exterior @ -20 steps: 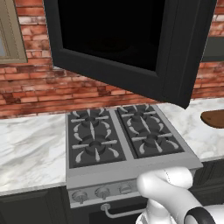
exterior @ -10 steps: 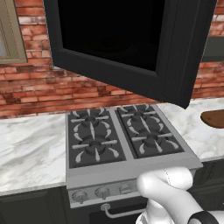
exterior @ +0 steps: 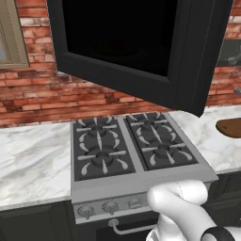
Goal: Retrieve the reheated potato from the microwave, then place the potato, cheese, and condiment on the cutting board.
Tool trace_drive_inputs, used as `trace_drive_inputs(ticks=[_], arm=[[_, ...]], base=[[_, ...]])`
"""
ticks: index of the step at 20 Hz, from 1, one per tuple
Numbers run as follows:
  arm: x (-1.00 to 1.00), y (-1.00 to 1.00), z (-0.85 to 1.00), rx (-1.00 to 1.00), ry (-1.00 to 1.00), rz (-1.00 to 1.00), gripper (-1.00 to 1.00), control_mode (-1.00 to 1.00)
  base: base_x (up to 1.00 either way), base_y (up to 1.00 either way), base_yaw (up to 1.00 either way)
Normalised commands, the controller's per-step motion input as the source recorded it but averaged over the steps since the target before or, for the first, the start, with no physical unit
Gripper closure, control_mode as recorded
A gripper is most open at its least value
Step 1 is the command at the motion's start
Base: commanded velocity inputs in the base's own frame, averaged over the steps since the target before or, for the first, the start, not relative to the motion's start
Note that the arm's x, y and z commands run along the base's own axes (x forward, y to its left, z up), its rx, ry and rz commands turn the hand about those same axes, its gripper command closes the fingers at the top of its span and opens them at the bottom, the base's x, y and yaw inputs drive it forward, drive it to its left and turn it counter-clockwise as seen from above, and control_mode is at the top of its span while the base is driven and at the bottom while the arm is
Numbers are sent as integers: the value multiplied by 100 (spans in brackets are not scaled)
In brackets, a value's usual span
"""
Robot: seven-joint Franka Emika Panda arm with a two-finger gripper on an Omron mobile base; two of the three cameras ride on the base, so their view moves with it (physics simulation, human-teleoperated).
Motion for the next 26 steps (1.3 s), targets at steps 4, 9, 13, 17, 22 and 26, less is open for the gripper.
trace_drive_inputs(ticks=[4,9,13,17,22,26], arm=[[50,31,2,18,11,9,-100,-100],[45,22,7,17,6,22,-100,-100],[25,30,8,17,0,36,-100,-100],[26,32,3,14,0,35,-100,-100],[22,28,4,10,0,29,-100,-100],[-11,39,0,0,-6,27,-100,-100]], base=[[0,0,0],[0,0,0],[0,0,0],[0,0,0],[0,0,0],[0,0,0]])
